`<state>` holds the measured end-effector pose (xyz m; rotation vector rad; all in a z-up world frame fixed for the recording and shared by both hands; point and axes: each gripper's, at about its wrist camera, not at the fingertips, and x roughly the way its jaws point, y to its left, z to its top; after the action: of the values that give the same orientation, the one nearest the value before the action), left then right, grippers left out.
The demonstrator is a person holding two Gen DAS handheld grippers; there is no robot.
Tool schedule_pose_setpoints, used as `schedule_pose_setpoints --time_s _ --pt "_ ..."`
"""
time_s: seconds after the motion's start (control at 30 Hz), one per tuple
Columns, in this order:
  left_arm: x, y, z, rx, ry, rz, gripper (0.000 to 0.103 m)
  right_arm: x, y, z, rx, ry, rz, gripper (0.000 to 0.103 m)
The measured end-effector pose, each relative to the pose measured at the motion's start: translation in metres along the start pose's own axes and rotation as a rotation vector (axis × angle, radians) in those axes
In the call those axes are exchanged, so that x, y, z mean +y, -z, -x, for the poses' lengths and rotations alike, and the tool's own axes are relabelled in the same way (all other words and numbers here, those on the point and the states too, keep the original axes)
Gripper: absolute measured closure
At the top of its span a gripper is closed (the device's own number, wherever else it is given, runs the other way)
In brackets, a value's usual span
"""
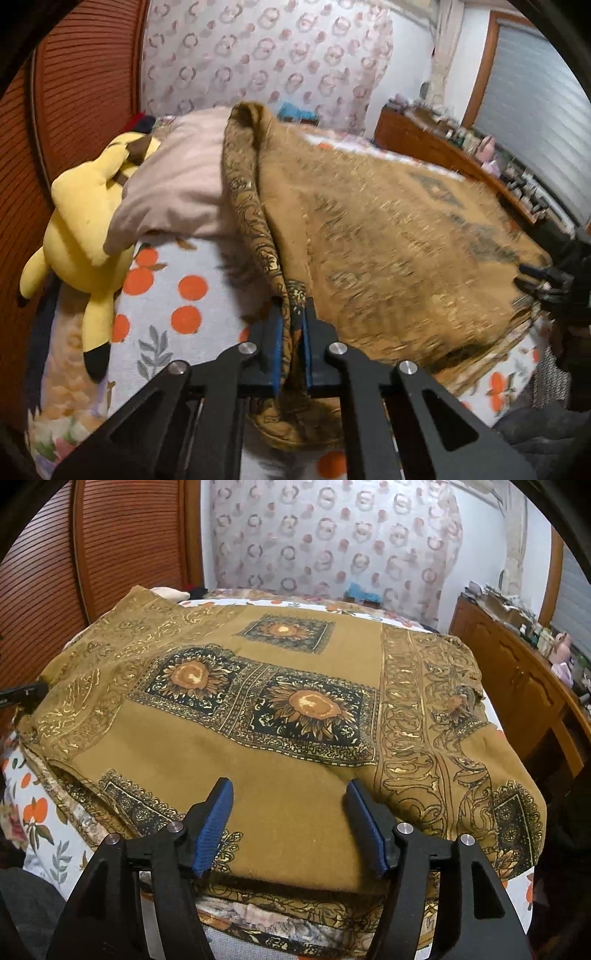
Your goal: Fold small clothes
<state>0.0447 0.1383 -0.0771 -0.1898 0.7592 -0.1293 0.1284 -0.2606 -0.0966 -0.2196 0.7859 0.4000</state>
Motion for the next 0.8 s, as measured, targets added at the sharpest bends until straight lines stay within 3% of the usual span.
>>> schedule_pose_setpoints --time_s 0.4,0.8 --pt "-0.061 -0.055 0.029 -0.153 0.122 -0.064 0.097 -0.019 0.005 0.019 -0.023 -0.059 -0.026 0.038" --pt "-0.178 -0.113 0.010 -0.172 0.275 -0.226 0.098 -0.073 0.016 0.063 -0.111 0.005 -0.111 0.038"
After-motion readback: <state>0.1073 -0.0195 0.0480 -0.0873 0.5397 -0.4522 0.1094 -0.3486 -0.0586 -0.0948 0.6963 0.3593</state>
